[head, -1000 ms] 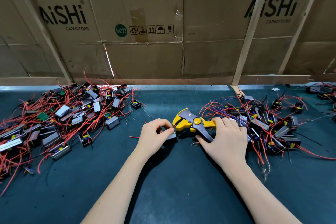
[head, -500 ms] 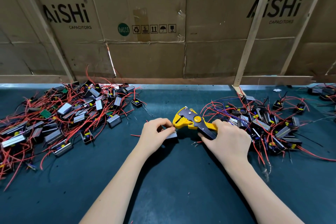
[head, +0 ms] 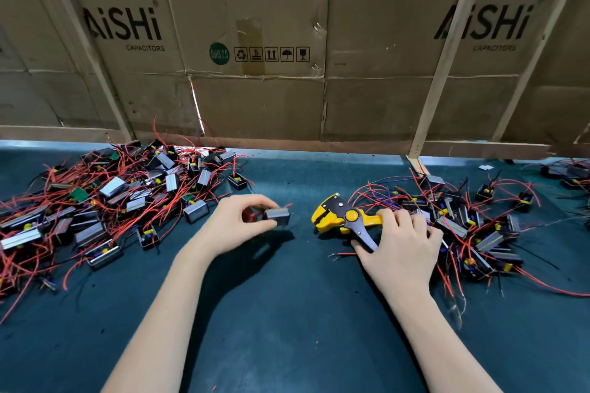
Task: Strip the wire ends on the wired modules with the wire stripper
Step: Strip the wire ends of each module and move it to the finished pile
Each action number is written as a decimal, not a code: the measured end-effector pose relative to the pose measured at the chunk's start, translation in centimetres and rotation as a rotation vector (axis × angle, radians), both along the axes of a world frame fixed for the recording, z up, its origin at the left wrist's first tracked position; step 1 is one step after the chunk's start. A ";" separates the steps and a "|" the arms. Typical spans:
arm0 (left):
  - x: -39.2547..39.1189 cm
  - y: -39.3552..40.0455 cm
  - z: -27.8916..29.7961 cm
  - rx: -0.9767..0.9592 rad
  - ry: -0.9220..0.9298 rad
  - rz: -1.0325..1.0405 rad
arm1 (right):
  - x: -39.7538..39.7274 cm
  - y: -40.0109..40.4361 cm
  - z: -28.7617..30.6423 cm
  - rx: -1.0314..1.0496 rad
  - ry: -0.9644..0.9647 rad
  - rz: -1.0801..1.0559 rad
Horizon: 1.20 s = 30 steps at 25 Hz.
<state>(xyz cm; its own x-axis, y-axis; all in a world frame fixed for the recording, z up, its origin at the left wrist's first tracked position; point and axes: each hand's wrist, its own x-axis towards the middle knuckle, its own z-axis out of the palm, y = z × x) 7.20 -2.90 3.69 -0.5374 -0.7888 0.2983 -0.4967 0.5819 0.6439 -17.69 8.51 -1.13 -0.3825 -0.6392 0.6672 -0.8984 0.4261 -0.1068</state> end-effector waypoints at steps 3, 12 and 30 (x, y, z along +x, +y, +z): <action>-5.2 1.3 2.1 0.026 0.234 -0.089 | 0.3 -0.3 -0.1 0.027 -0.011 0.010; -3.1 -1.4 2.1 -0.254 0.042 0.181 | 0.2 -0.1 -0.3 0.049 -0.140 -0.022; -1.4 -0.2 -0.3 -0.215 -0.404 -0.089 | 0.0 0.1 0.5 -0.208 -0.326 0.119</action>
